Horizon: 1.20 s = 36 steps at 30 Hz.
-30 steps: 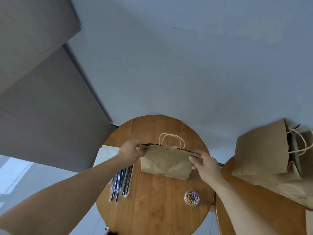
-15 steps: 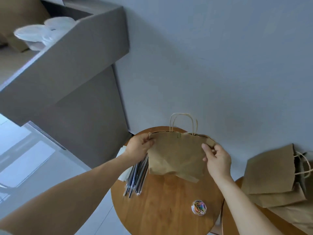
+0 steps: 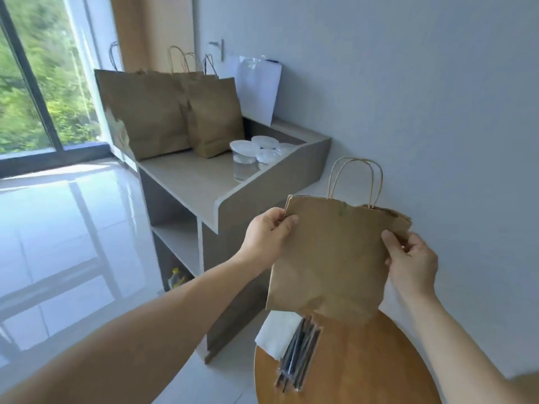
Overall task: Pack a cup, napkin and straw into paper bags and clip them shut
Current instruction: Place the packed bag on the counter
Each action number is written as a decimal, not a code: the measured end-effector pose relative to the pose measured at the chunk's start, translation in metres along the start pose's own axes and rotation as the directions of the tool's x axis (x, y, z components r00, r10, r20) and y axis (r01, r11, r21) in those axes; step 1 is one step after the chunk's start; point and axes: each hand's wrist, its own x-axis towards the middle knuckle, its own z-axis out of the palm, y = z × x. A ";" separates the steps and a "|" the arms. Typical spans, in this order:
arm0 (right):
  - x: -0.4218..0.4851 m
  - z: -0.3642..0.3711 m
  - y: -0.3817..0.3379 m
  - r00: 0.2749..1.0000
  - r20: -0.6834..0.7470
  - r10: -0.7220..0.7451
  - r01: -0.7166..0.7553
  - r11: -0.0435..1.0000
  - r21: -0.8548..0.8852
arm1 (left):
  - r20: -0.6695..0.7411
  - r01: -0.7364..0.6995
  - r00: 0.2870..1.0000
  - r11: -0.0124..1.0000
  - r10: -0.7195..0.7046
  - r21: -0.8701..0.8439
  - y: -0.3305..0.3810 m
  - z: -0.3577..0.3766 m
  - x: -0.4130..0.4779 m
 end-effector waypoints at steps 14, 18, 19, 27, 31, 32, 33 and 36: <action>0.013 0.163 -0.212 0.931 0.275 -0.241 0.140 0.930 0.341 | -0.479 -0.228 0.833 0.961 0.275 0.155 0.108 -0.214 0.033; 0.041 0.223 -0.246 0.892 0.311 -0.327 0.184 0.893 0.412 | -0.556 -0.232 0.759 0.938 0.340 0.257 0.116 -0.257 0.069; 0.048 0.238 -0.252 0.883 0.327 -0.337 0.183 0.888 0.421 | -0.573 -0.232 0.738 0.932 0.356 0.279 0.116 -0.266 0.079; 0.102 0.378 -0.273 0.772 0.512 -0.377 0.198 0.908 0.370 | -0.602 -0.124 0.701 0.897 0.382 0.425 0.087 -0.346 0.149; 0.123 0.459 -0.266 0.724 0.601 -0.338 0.176 0.933 0.313 | -0.542 -0.050 0.774 0.885 0.327 0.462 0.053 -0.393 0.185; 0.129 0.479 -0.264 0.714 0.617 -0.331 0.175 0.938 0.300 | -0.526 -0.038 0.791 0.883 0.313 0.468 0.044 -0.403 0.195; 0.134 0.497 -0.260 0.710 0.625 -0.324 0.181 0.942 0.282 | -0.512 -0.030 0.805 0.882 0.300 0.471 0.034 -0.413 0.206; 0.148 0.546 -0.250 0.722 0.627 -0.294 0.188 0.955 0.230 | -0.468 -0.011 0.836 0.861 0.287 0.508 0.013 -0.436 0.239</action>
